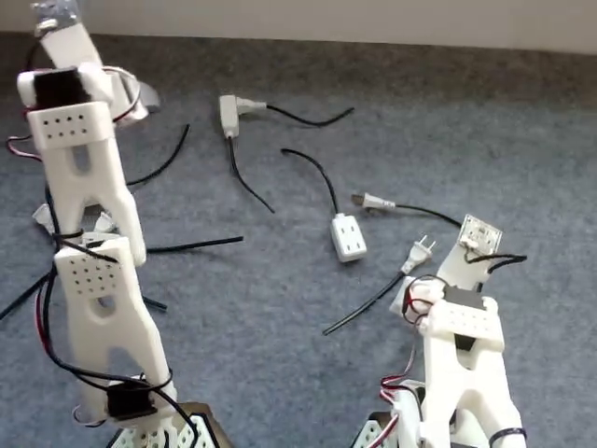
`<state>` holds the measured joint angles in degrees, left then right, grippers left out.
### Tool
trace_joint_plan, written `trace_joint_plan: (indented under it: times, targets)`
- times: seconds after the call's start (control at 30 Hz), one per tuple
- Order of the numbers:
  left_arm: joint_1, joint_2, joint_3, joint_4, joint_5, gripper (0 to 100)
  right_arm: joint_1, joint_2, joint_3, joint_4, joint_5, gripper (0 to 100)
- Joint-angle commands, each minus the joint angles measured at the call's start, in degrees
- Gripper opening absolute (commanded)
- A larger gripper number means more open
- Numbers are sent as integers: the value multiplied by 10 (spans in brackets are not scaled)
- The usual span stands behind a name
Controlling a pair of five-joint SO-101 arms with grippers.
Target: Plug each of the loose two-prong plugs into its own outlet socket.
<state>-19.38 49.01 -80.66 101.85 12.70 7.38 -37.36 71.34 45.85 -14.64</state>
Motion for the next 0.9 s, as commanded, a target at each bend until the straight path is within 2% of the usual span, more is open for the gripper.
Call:
trace_joint_plan:
  times: [0.0,0.07,0.2,0.3,0.43,0.57,0.6,0.77,0.87]
  targets:
    - [-25,-81,103,7,2,292,-33,-10,-80,34,1,145]
    - [-22,-116,179,7,2,292,-58,-10,-147,79,-1,146]
    - [0,-190,313,6,1,292,-108,-7,-276,160,-71,149]
    - [2,-247,398,6,1,292,-157,-3,-331,173,-111,214]
    - [10,-295,513,0,1,292,-220,-2,-326,117,-127,338]
    - [44,-298,598,-40,3,292,-269,-2,-264,27,-123,368]
    - [52,-298,616,-52,3,292,-271,-2,-245,4,-107,368]
    - [79,-298,676,-113,10,291,-273,-1,-153,-97,64,368]
    - [80,-298,722,-171,61,291,-273,-1,-120,-117,98,368]
